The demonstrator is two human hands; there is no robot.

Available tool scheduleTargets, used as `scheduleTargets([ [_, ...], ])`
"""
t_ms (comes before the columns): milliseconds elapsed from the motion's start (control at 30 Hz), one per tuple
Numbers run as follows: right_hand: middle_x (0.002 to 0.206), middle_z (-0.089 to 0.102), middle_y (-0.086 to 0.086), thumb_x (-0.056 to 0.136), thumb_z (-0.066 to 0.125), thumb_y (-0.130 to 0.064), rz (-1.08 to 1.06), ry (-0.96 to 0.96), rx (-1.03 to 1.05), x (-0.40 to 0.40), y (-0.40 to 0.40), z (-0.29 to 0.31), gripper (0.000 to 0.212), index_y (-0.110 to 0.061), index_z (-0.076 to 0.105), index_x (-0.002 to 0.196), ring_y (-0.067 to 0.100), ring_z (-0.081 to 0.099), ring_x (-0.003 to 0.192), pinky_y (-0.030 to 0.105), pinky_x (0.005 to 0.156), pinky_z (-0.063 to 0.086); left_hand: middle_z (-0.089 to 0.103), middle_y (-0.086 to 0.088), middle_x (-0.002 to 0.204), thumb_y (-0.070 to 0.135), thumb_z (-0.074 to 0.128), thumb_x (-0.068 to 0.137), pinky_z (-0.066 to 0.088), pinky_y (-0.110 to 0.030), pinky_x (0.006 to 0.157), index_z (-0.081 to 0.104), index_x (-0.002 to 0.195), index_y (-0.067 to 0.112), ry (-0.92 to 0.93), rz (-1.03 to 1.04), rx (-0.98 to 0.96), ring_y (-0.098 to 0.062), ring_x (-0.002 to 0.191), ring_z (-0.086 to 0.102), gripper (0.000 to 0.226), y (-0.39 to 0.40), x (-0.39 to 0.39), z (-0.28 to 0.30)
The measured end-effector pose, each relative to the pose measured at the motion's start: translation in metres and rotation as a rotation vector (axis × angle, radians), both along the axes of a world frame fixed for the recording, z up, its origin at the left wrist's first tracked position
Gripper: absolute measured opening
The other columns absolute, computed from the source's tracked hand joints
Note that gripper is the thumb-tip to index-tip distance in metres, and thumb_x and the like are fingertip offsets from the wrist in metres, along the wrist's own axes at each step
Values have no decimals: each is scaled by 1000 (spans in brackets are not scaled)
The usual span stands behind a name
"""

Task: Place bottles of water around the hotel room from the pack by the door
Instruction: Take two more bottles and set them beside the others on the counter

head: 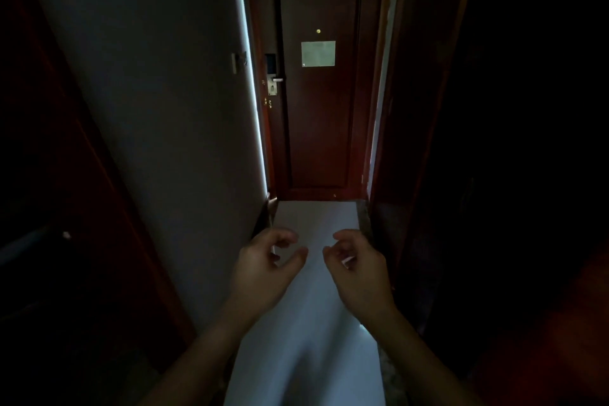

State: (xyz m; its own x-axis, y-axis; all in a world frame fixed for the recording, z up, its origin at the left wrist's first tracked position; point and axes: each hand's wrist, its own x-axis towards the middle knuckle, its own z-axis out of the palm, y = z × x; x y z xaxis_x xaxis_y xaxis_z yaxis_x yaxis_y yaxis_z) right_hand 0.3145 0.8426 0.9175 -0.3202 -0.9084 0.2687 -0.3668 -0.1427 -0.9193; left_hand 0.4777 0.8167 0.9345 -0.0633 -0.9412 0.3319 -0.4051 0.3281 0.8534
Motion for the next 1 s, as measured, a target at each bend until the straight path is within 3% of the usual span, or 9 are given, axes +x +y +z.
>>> scheduleTargets([
  [100,85,67,-11,84,73,-25,-27,15,23,-5,-67,-5,24,-32,62,104,6,65,82,40,78,57,72,11,100,41,71,75,58,-41,84,70,99,27,48,-27,36,-12,95,69,27,-70,-9,-13],
  [267,86,67,-12,85,71,-26,-94,123,5,-26,-175,4,23,-27,64,107,5,65,82,35,75,57,69,12,100,19,75,83,56,-38,84,68,97,25,52,-144,32,-10,96,65,17,-199,-39,-18],
  [467,92,71,-8,86,71,-28,-279,118,37,-82,-268,4,26,-21,65,111,5,68,85,28,74,57,63,24,93,20,74,83,49,-14,74,65,97,30,-67,-330,-74,6,95,59,19,-323,-103,-14],
  [567,89,70,-11,87,70,-26,-337,75,60,-110,-312,-5,28,-19,65,113,5,68,85,29,76,58,64,24,90,18,72,85,49,-11,73,62,91,38,-60,-391,-79,9,91,60,23,-374,-137,-18],
  [667,84,66,-17,87,70,-26,-371,63,57,-137,-360,-15,25,-20,66,111,-2,65,83,17,72,52,64,24,89,14,69,88,48,-7,72,58,88,46,-49,-425,-81,14,87,59,34,-420,-169,-26],
  [800,81,60,-20,87,71,-26,-385,31,67,-181,-438,-45,26,-19,65,111,-11,59,78,5,68,46,64,24,90,15,71,87,49,-10,72,59,90,41,-50,-419,-54,14,86,60,29,-488,-216,-51],
  [933,84,58,-22,90,69,-34,-372,-31,173,-228,-514,-82,30,-22,62,117,-8,58,80,19,75,54,61,24,95,18,68,88,46,-4,73,62,98,28,-101,-459,3,16,90,59,15,-554,-264,-85],
  [1000,83,56,-24,91,68,-35,-385,-42,223,-252,-542,-106,31,-22,62,118,-11,56,77,11,71,49,61,24,96,21,67,88,46,-3,74,63,101,26,-131,-473,34,14,92,59,15,-587,-287,-110],
])
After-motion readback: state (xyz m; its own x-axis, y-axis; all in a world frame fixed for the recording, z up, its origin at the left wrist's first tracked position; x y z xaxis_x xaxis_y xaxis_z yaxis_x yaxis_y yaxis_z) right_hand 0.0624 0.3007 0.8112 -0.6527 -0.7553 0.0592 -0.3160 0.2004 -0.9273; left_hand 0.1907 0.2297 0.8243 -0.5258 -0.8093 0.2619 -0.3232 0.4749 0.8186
